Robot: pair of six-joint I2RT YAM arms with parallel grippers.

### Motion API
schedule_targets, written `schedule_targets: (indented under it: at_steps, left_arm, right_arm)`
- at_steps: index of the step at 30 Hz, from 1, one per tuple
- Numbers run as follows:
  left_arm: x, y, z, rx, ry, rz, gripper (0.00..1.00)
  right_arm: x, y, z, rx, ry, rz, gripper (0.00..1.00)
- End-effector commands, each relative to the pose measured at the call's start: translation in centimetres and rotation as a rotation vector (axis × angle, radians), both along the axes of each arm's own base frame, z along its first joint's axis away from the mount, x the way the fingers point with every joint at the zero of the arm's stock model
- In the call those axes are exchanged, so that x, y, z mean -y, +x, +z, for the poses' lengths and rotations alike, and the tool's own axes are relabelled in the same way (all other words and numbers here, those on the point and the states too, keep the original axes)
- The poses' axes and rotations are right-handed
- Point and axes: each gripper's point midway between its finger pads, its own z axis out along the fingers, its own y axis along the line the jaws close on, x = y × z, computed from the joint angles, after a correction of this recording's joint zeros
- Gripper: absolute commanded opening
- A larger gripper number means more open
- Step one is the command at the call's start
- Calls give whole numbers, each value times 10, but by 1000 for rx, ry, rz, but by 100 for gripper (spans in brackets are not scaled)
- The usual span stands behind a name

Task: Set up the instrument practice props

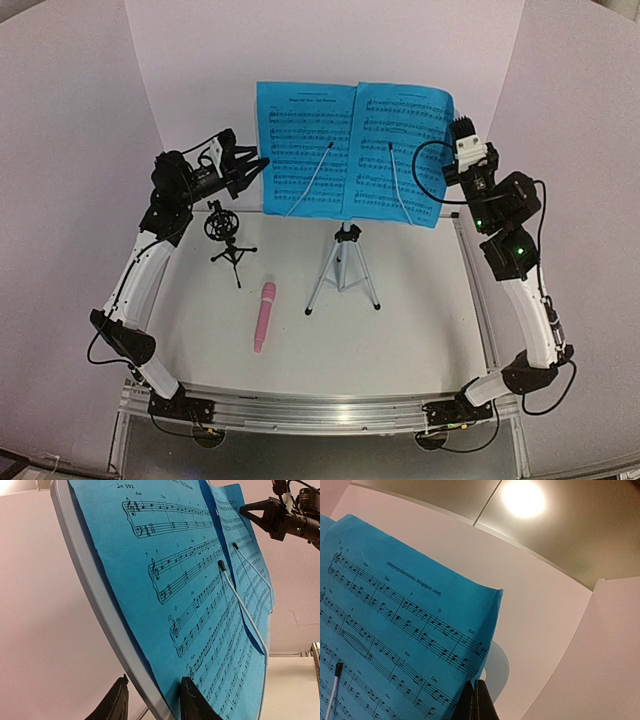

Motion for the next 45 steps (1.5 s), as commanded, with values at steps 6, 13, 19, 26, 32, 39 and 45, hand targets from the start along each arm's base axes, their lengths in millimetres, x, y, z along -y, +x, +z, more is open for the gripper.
schedule_targets:
  at_steps: [6,13,19,26,32,39,45]
  left_arm:
    - [-12,-20,31,79,-43,11,35]
    - [-13,-21,32,81,-39,12,35]
    - [-13,-22,32,83,-38,12,36]
    - [-13,-22,32,81,-38,11,36]
    - [-13,-21,31,80,-37,11,37]
    - [-13,-22,31,80,-36,15,37]
    - [-13,-22,31,78,-34,15,37]
  right_arm:
    - [-2,9,-5,1,-60,-11,0]
    - [3,6,2,19,-106,-22,0]
    - [-1,8,-2,-4,-195,-20,0]
    - [2,7,1,6,-234,-35,0]
    - [3,14,-1,-4,-254,-50,0]
    - [7,20,2,0,-273,-77,0]
    - [8,18,12,27,-280,-81,0]
